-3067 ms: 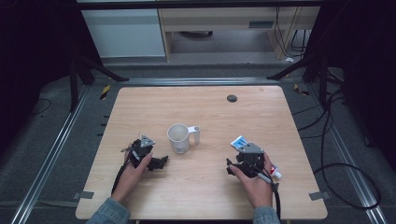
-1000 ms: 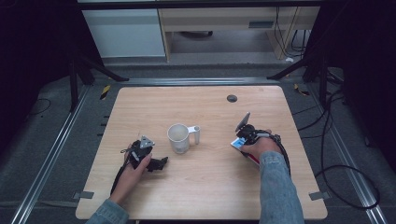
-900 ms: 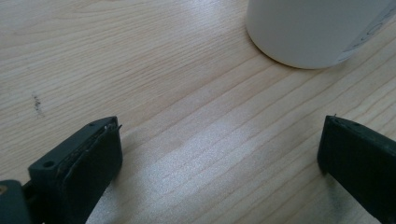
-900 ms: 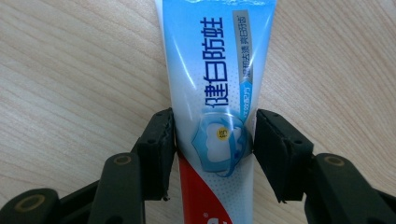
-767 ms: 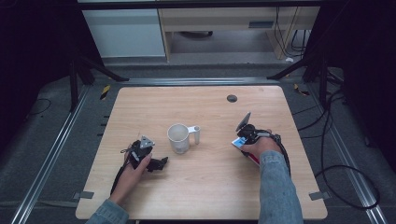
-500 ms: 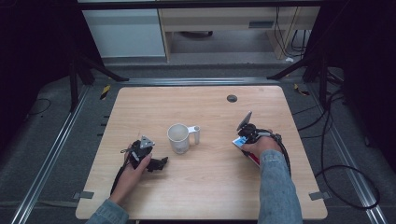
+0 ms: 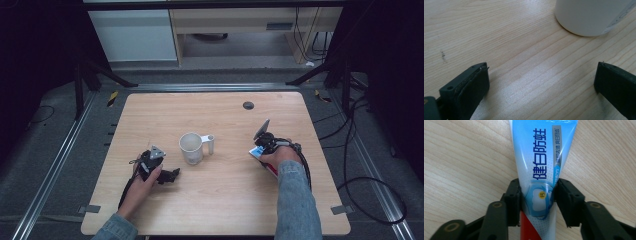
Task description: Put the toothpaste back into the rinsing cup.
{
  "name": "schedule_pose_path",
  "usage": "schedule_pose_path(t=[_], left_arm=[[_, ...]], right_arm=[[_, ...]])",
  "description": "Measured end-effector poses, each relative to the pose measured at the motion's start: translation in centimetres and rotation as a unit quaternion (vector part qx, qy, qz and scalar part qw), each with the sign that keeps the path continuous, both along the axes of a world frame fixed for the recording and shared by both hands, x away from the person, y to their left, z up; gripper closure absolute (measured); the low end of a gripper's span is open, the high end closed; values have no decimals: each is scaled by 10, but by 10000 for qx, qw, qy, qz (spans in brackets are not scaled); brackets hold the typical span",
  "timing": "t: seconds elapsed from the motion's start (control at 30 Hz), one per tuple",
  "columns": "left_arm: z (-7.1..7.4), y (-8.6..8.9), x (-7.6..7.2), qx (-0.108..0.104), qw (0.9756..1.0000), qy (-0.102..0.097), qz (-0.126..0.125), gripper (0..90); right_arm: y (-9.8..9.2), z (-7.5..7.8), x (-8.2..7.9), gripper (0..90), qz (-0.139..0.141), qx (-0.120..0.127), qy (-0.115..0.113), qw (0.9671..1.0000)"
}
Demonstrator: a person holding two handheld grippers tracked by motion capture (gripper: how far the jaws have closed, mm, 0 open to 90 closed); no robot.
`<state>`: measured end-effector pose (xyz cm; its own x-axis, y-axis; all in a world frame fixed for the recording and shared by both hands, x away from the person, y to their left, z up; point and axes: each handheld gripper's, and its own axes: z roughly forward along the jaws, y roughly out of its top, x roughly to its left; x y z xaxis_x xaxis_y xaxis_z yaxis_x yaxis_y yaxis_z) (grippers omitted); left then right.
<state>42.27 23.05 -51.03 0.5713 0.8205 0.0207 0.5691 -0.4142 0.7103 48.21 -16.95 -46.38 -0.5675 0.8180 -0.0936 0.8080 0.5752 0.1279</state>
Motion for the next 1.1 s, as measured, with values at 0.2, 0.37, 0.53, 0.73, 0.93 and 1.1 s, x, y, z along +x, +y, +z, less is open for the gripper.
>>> schedule_pose_path(t=[0.2, 0.37, 0.53, 0.73, 0.93, 1.1], left_arm=[[0, 0, 0, -1, 10000, 0, -4, 0], [0, 0, 0, 14, 10000, 4, -14, 0], [0, 0, 0, 11, 10000, 2, -11, 0], [0, 0, 0, 11, 10000, 3, -12, 0], [0, 0, 0, 14, 10000, 4, -13, 0], [0, 0, 0, 11, 10000, 2, -11, 0]], right_arm=[[-6, 7, -2, 691, -118, 135, -65, 9998], [-7, 10, -4, 716, -214, 175, -105, 9996], [-9, 16, -10, 725, -204, 213, -235, 9993], [-13, 36, -23, 731, -252, 473, -481, 9974], [-19, 51, -37, 735, -213, 669, -793, 9944], [-25, 61, -48, 737, -251, 817, -956, 9917]])
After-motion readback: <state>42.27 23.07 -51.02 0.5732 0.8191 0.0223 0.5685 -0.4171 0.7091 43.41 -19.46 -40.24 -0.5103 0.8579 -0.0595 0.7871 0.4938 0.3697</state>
